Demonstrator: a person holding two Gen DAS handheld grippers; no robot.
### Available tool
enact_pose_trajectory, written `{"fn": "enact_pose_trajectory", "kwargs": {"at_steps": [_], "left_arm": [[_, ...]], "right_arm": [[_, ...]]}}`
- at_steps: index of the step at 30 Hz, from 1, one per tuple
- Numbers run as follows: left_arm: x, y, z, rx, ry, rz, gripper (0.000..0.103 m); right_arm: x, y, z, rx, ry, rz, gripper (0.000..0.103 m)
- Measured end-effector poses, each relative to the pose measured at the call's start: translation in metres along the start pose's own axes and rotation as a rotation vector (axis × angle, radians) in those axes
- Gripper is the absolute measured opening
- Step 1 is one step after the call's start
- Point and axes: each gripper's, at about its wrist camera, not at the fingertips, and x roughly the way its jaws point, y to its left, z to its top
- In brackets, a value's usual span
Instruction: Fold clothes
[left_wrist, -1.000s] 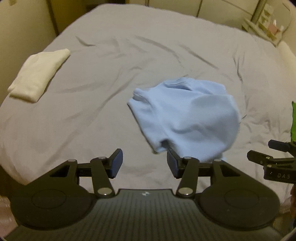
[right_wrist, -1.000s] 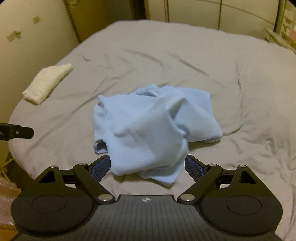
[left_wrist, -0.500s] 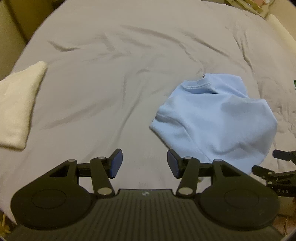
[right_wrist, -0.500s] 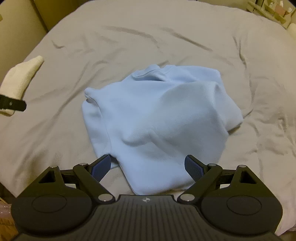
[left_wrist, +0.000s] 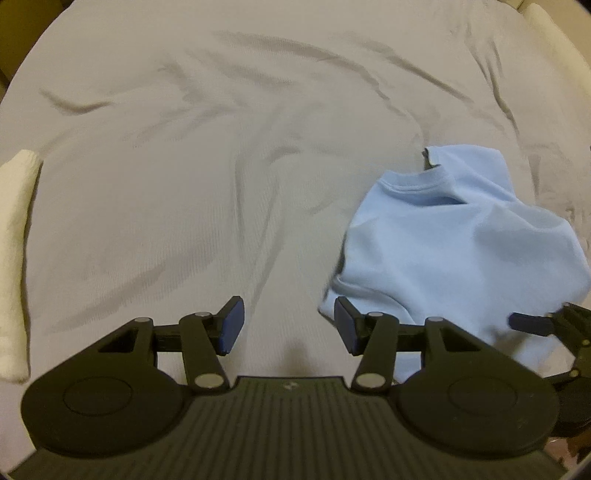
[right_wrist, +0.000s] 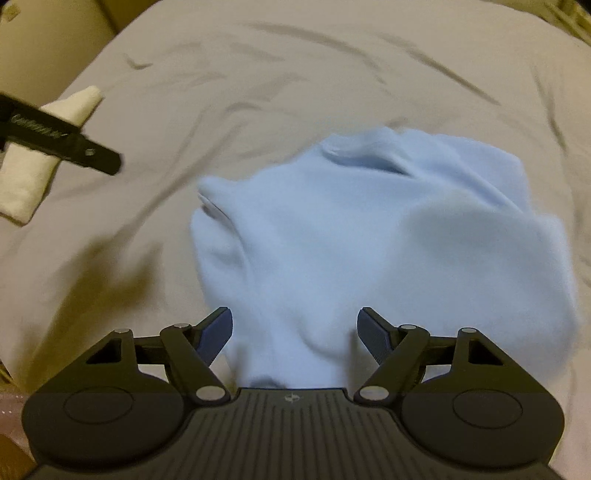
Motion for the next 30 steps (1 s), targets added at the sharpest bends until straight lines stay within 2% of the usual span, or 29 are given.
{"fn": "enact_pose_trajectory", "kwargs": {"at_steps": [3,6,8,9,10,11,12,13,16,19,24,28,30], "left_arm": [[0.009,0.009,0.005,-0.009,0.020,0.002,0.049],[0.015,0.015,0.006,-0.017,0.038,0.010,0.049],[0.018,0.018,0.006,-0.022,0.048,0.016,0.049],[0.019,0.018,0.005,-0.023,0.052,0.018,0.049],[0.020,0.019,0.005,-0.024,0.055,0.021,0.049],[0.020,0.019,0.005,-0.025,0.059,0.024,0.049],[0.020,0.017,0.006,-0.025,0.060,0.025,0.049],[0.020,0.014,0.006,-0.020,0.058,0.022,0.049],[0.018,0.005,0.008,-0.003,0.051,0.014,0.049],[0.016,-0.013,0.013,0.032,0.041,-0.009,0.049],[0.013,-0.060,0.018,0.116,0.027,-0.060,0.049],[0.005,-0.109,0.019,0.205,0.004,-0.097,0.049],[0.000,-0.131,0.018,0.244,-0.007,-0.111,0.049]], "right_arm": [[0.024,0.013,0.017,-0.047,-0.006,0.023,0.078],[0.050,0.028,0.032,-0.095,-0.022,0.018,0.085],[0.066,0.033,0.035,-0.132,-0.013,0.003,0.083],[0.075,0.035,0.035,-0.152,-0.005,-0.007,0.070],[0.083,0.037,0.035,-0.171,0.003,-0.017,0.037],[0.087,0.037,0.033,-0.182,0.003,-0.033,0.029],[0.083,0.033,0.031,-0.173,-0.012,-0.044,0.013],[0.071,0.025,0.029,-0.139,-0.039,-0.046,0.005],[0.022,-0.007,0.019,0.002,-0.131,-0.054,0.005],[-0.048,-0.050,-0.006,0.156,-0.232,-0.133,0.004],[-0.142,-0.130,-0.074,0.393,-0.293,-0.371,0.004],[-0.193,-0.181,-0.130,0.489,-0.313,-0.636,0.003],[-0.212,-0.208,-0.154,0.530,-0.324,-0.740,0.003]]}}
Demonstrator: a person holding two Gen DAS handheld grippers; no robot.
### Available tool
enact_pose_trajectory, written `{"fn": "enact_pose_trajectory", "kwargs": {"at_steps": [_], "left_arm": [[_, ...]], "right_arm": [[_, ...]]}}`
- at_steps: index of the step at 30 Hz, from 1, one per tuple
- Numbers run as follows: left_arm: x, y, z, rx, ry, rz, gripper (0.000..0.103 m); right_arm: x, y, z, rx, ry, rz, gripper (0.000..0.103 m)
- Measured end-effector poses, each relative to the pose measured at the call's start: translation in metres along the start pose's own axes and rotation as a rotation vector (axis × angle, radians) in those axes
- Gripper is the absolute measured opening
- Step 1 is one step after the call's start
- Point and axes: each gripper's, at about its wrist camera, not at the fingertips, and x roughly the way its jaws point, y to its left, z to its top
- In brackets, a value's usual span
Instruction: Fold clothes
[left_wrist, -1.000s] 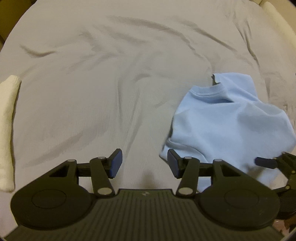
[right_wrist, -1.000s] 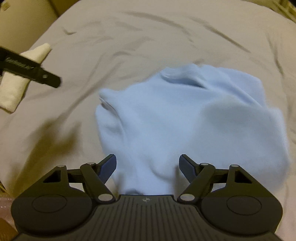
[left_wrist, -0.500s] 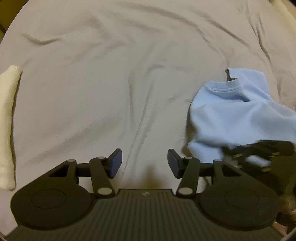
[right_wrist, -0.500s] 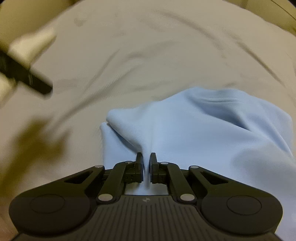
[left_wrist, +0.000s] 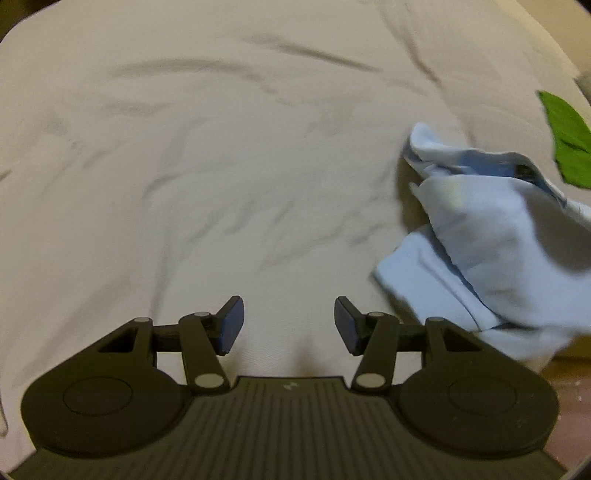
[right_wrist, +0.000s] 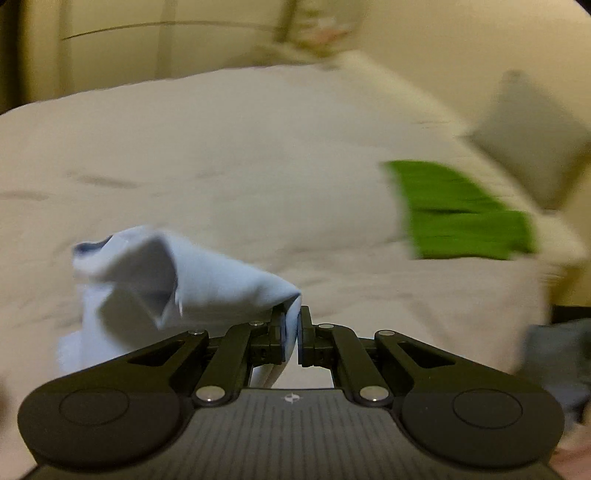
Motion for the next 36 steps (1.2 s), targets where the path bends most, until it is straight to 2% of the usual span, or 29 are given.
{"fn": "enact_pose_trajectory", "kwargs": {"at_steps": [2,5,6,7,8,9,10,11,14,19,24,29,33,36], "left_arm": [[0.001,-0.025,0.007,0.040,-0.005,-0.006,0.049],[0.003,-0.060,0.017,0.080,-0.006,-0.016,0.049],[0.004,-0.072,0.019,0.093,-0.007,-0.018,0.049],[0.006,-0.082,0.022,0.101,-0.004,-0.019,0.049],[0.009,-0.092,0.025,0.109,-0.001,-0.020,0.049],[0.012,-0.101,0.028,0.117,0.002,-0.020,0.049],[0.017,-0.111,0.032,0.126,0.009,-0.021,0.049],[0.022,-0.121,0.037,0.135,0.017,-0.021,0.049],[0.040,-0.155,0.057,0.168,0.037,-0.027,0.049],[0.089,-0.223,0.109,0.241,0.048,-0.060,0.049],[0.137,-0.268,0.163,0.259,0.063,-0.094,0.052],[0.157,-0.283,0.208,0.278,0.033,-0.080,0.052],[0.165,-0.293,0.231,0.368,0.011,-0.060,0.053],[0.181,-0.297,0.243,0.432,0.025,-0.052,0.053]], "right_arm": [[0.010,-0.035,-0.002,0.016,-0.015,-0.115,0.003],[0.048,-0.081,-0.012,0.047,0.087,-0.234,0.006],[0.062,-0.096,-0.016,0.057,0.129,-0.270,0.021],[0.074,-0.109,-0.020,0.083,0.166,-0.272,0.025],[0.083,-0.120,-0.024,0.124,0.198,-0.240,0.028],[0.090,-0.130,-0.029,0.166,0.224,-0.198,0.039],[0.093,-0.138,-0.035,0.208,0.245,-0.144,0.054],[0.098,-0.144,-0.039,0.240,0.259,-0.103,0.060],[0.115,-0.154,-0.051,0.299,0.300,-0.019,0.062],[0.151,-0.190,-0.070,0.505,0.366,0.145,0.064],[0.188,-0.221,-0.082,0.642,0.398,0.225,0.067],[0.230,-0.235,-0.068,0.627,0.368,0.272,0.068],[0.268,-0.232,-0.045,0.499,0.349,0.322,0.068],[0.301,-0.224,-0.032,0.385,0.375,0.345,0.068]]}}
